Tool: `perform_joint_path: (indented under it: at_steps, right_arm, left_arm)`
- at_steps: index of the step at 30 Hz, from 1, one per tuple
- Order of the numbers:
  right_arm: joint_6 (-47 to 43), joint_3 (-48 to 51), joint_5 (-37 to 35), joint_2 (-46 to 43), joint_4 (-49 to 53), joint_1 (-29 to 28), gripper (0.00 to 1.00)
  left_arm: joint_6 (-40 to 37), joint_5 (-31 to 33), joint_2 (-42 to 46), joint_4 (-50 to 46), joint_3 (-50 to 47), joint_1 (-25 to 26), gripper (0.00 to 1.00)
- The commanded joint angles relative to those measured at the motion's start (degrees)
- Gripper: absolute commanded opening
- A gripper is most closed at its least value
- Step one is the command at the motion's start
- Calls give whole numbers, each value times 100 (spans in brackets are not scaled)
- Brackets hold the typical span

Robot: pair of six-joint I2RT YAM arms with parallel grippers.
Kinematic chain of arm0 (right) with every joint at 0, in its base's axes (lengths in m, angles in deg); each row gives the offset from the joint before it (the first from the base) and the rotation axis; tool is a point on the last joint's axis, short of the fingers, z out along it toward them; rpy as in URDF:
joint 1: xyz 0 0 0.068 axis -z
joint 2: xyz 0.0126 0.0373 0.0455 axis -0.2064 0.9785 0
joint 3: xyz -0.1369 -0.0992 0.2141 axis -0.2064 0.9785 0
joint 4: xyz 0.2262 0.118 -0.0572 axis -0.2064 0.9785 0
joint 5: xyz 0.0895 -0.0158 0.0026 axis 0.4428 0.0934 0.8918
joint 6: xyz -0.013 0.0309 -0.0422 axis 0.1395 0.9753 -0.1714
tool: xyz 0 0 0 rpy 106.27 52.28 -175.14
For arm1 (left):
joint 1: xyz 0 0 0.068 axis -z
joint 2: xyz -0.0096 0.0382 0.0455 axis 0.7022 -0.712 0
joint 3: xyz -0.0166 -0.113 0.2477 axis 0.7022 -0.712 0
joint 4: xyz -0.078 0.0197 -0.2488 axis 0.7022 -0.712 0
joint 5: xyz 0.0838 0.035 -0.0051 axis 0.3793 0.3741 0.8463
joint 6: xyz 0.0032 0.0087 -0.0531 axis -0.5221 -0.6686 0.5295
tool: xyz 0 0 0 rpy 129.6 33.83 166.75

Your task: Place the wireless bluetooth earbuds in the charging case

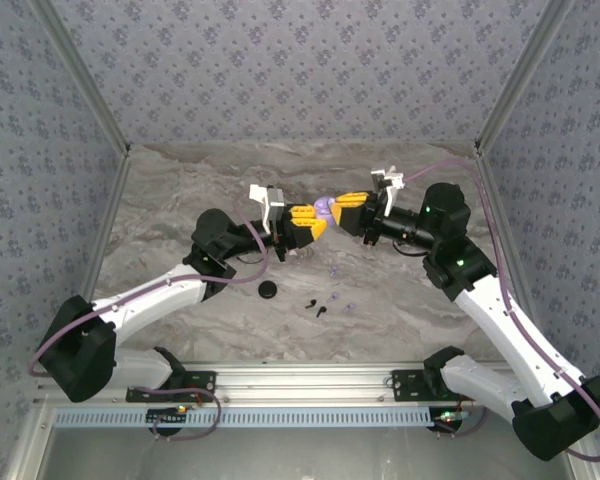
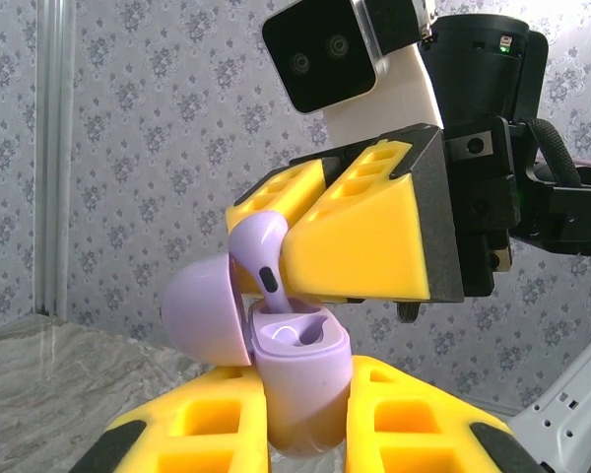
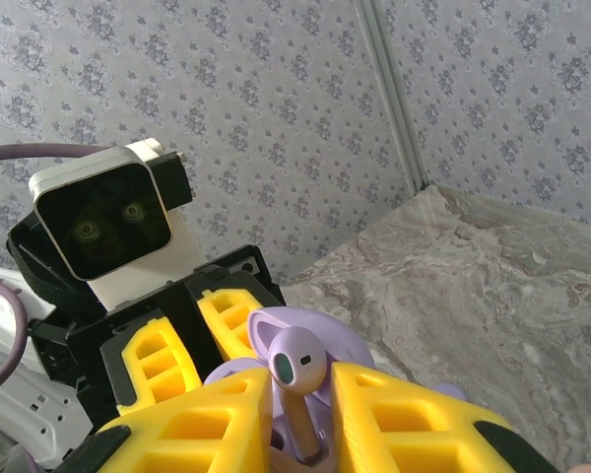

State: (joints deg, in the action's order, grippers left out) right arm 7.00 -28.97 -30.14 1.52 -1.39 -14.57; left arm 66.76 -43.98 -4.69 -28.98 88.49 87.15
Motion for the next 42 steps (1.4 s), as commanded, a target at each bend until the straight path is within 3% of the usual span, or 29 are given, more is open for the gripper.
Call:
perform_joint_path:
  at_steps: [1, 42]
  right_arm:
    - [61, 57, -77, -131, 83, 70, 24]
    - [-31, -42, -122, 287, 461, 103, 34]
  left_arm:
    - [-75, 51, 102, 189, 60, 33, 0]
    - [-792, 69, 48, -714, 262, 189, 0]
